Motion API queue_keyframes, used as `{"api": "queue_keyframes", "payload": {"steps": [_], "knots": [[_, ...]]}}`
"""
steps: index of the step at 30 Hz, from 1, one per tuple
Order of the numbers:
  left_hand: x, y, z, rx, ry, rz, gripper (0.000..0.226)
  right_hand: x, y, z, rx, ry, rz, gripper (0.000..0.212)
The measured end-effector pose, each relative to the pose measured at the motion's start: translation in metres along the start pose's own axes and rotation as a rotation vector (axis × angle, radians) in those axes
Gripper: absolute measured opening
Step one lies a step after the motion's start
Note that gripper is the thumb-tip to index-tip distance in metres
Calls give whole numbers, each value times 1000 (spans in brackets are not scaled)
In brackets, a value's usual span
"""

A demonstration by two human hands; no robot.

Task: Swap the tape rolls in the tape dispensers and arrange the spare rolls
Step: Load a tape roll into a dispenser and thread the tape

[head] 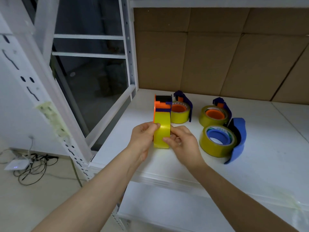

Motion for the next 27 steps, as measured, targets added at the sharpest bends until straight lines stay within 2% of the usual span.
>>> {"api": "queue_keyframes", "payload": {"steps": [2,4,7,9,11,13,18,20,22,23,26,27], "knots": [[-2,-1,0,11,-12,2,11,7,8,3,36,-12,4,27],[-3,-2,0,8,-15,1,10,10,6,3,20,-103,104,26],[-3,-1,-1,-33,-19,4,9,2,-6,-7,-79,-362,324,25],[-2,0,0,-58,-34,11,11,-6,-13,-10,-160,-382,303,25],[-2,0,-1,-57,-34,13,11,-9,-14,-5,-189,-360,224,23],[-4,0,-2,-41,-29,8,9,-5,-10,1,-136,-314,178,23],[-2,-2,-1,-1,-43,4,11,5,2,5,25,38,25,31],[0,-4,1,20,-48,1,11,6,7,9,10,72,20,32],[1,-5,0,32,-52,-2,10,8,5,9,-24,73,90,32],[1,-5,0,28,-49,-1,10,7,2,6,-43,17,151,32],[0,-4,-1,-7,-50,1,11,0,-11,-5,-102,-350,333,36],[0,-4,0,-16,-53,1,11,-3,-15,-7,-123,-370,335,35]]}}
Point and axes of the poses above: each hand's wrist, its own y-axis away from the middle knuckle, its own z-axis out of the palm, x = y × z, the point moved 4 cm from there along -y, towards the middle knuckle, and after that the axes turned 9 degrees about z, right-handed, at the moved point
